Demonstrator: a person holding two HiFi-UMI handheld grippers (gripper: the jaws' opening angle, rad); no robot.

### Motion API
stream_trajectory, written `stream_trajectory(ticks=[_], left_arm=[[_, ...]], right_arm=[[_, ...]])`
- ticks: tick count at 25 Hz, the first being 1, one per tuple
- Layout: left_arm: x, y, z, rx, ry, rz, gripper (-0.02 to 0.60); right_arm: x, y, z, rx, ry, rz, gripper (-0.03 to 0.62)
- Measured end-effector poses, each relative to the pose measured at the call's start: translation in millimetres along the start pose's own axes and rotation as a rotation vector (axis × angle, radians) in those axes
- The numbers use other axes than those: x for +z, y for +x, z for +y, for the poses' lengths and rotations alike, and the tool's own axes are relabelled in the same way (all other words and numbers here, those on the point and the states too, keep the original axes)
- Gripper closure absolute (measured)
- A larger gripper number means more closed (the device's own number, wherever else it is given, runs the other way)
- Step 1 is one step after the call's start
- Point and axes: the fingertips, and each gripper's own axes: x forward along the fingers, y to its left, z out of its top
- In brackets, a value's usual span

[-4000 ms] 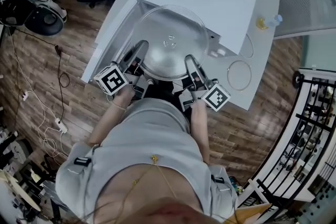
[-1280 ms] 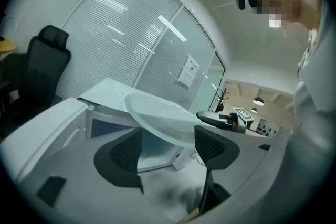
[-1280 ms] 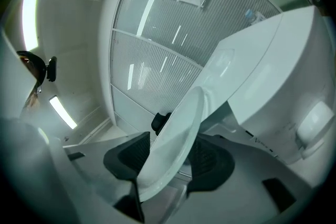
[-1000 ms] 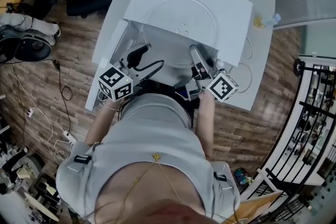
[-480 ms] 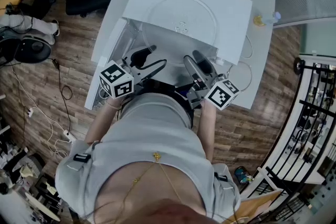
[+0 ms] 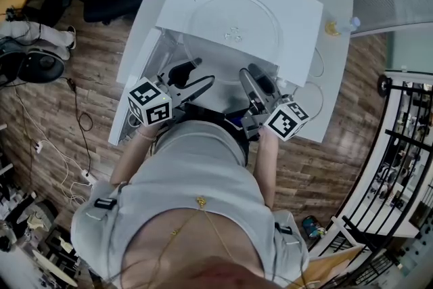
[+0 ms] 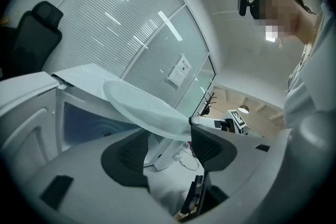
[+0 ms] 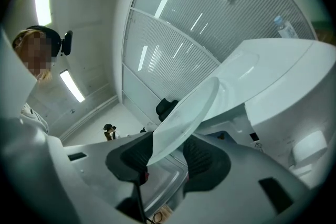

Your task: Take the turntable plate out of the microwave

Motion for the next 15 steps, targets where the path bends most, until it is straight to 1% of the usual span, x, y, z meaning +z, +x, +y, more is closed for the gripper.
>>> stream_trajectory(ticks=[2,5,7,9,14,15], left_arm=[[4,2,3,0.013,0.001,-0.012,0.307],[12,7,10,0.029,-0.013,-0.029,0.333],[14,10,13,0.04,-0.01,-0.033,0.339],[14,11,15,0.052,0.001,-0.033,0.337],[14,14,18,0.057,-0.007,-0.049,0.337],[14,14,18,0.055,-0.006,-0.05,0.337]], right_arm=[[3,4,-3,-0.006,0.011,-0.003,0.422],[8,11,-7,-0.026,0.013,-0.013,0.419],[9,13,-10,-0.051,-0.014,-0.004,0.414],[7,15,-12,-0.079,-0.048,0.018,0.395],[5,17,-13,-0.097,-0.069,0.013,0.39],[5,16,-12,-0.104,-0.089,0.017,0.371]])
